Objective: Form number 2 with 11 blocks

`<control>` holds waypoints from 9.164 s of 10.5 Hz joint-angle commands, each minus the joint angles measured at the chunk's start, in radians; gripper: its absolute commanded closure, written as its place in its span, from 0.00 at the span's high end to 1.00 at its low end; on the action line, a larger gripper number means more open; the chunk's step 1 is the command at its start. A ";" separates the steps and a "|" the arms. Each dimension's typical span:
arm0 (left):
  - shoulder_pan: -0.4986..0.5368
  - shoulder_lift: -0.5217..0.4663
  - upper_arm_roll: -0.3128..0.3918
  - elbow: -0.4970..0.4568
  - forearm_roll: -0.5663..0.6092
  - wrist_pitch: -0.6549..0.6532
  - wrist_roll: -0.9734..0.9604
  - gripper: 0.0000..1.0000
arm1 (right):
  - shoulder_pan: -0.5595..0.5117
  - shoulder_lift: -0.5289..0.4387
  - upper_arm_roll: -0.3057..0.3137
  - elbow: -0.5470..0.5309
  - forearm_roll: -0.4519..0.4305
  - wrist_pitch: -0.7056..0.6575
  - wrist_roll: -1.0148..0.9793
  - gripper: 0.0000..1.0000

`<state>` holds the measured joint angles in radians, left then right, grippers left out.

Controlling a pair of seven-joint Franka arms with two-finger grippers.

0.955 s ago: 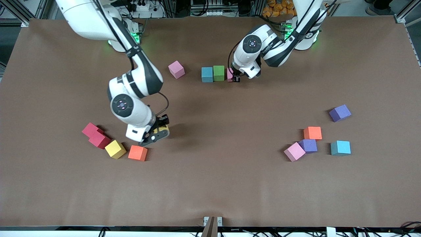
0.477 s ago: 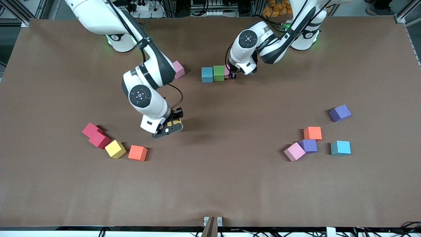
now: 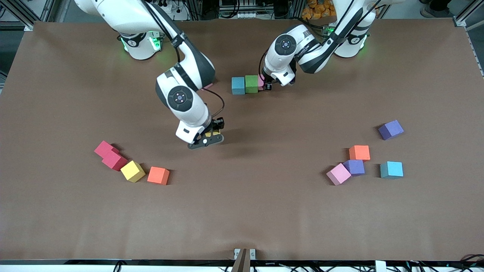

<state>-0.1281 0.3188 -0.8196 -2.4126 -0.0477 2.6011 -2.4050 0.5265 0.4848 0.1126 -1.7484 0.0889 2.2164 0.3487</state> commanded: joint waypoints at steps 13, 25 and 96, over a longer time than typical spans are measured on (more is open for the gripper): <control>-0.005 0.040 0.000 -0.008 0.015 0.060 -0.003 1.00 | 0.136 0.032 -0.004 -0.019 0.008 0.138 0.200 0.37; -0.018 -0.030 -0.001 -0.010 0.019 0.025 -0.017 1.00 | 0.208 0.074 -0.004 -0.019 0.008 0.149 0.334 0.37; 0.446 0.459 0.218 0.742 0.597 -0.320 1.238 1.00 | -0.067 0.029 -0.014 0.105 -0.006 -0.064 -0.251 1.00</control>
<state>0.3248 0.7642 -0.6014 -1.6898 0.5340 2.2971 -1.1791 0.5164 0.5354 0.0829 -1.6214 0.0875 2.1705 0.2397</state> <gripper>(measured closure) 0.000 0.000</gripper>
